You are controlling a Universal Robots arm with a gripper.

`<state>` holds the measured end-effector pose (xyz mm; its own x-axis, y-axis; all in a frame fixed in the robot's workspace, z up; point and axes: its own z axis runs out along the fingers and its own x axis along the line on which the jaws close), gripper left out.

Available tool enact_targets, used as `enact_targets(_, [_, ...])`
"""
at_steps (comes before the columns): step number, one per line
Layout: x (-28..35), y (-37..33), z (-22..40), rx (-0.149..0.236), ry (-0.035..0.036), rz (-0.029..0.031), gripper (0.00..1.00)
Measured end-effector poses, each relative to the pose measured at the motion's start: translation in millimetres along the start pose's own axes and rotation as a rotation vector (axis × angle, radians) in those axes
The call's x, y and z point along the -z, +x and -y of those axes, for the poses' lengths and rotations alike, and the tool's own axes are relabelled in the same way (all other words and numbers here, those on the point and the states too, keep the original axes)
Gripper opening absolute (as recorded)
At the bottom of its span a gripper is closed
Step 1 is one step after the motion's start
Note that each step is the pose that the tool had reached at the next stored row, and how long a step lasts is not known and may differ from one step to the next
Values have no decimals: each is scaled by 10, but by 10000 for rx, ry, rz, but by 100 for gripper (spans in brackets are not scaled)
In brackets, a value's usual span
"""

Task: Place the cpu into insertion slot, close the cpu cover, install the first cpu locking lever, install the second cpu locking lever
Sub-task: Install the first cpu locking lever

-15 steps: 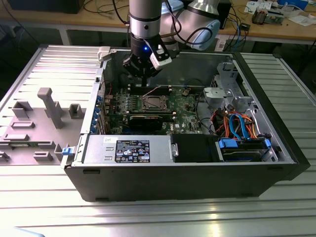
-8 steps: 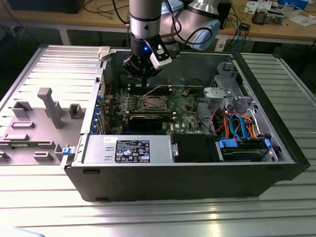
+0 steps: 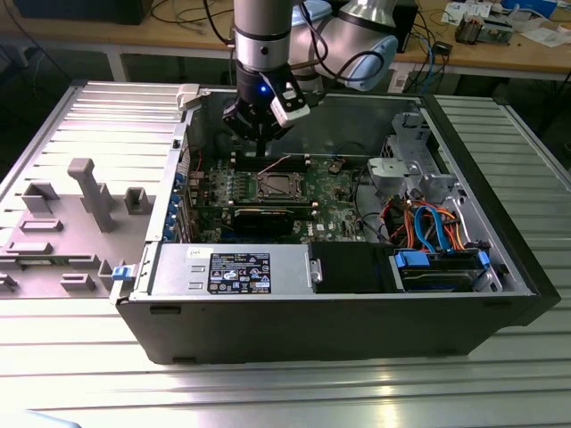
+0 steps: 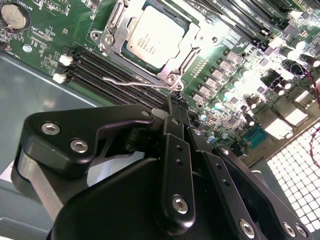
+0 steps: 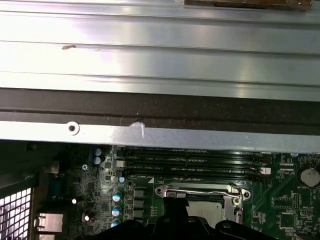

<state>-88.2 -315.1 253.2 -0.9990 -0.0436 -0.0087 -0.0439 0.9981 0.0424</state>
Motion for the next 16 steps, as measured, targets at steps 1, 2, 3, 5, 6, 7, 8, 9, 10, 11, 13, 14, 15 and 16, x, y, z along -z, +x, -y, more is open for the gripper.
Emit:
enact_targets(1, [-7,-1,1,-4,-4,-1,11])
enact_targets(2, [-14,-1,1,-5,-18,0,11])
enact_targets(3, [-15,-3,2,-3,-37,1,11])
enact_targets(5, [-25,-14,2,-5,-95,10,11])
enact_targets(6, [-32,-25,3,-4,-94,13,11])
enact_targets(7, [-45,-45,4,-3,-93,17,11])
enact_targets(8, [-51,-56,5,-5,-93,18,11])
enact_targets(9, [-62,-71,6,-5,-93,20,11])
enact_targets(10, [-70,-83,7,-5,-93,21,11])
enact_targets(11, [-77,-97,8,-5,-92,21,11])
enact_targets(13, [-95,-130,9,-5,-93,21,11])
enact_targets(14, [-111,-153,9,-3,-94,22,11])
enact_targets(15, [-120,-165,9,-3,-92,29,11])
enact_targets(16, [-127,-171,8,-2,-93,40,11])
